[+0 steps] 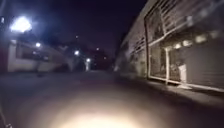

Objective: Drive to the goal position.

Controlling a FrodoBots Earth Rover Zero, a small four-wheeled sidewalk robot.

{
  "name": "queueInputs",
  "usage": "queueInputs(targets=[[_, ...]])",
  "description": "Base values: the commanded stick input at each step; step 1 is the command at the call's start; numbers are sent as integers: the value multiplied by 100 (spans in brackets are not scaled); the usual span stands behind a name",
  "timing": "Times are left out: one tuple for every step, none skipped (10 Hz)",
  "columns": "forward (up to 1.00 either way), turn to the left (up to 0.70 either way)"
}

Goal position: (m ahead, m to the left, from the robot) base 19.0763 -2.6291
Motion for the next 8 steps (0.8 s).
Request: queueInputs(targets=[[85, 2], [85, -20], [85, -32], [85, -32], [85, -32], [85, -32], [85, -32], [85, -32]])
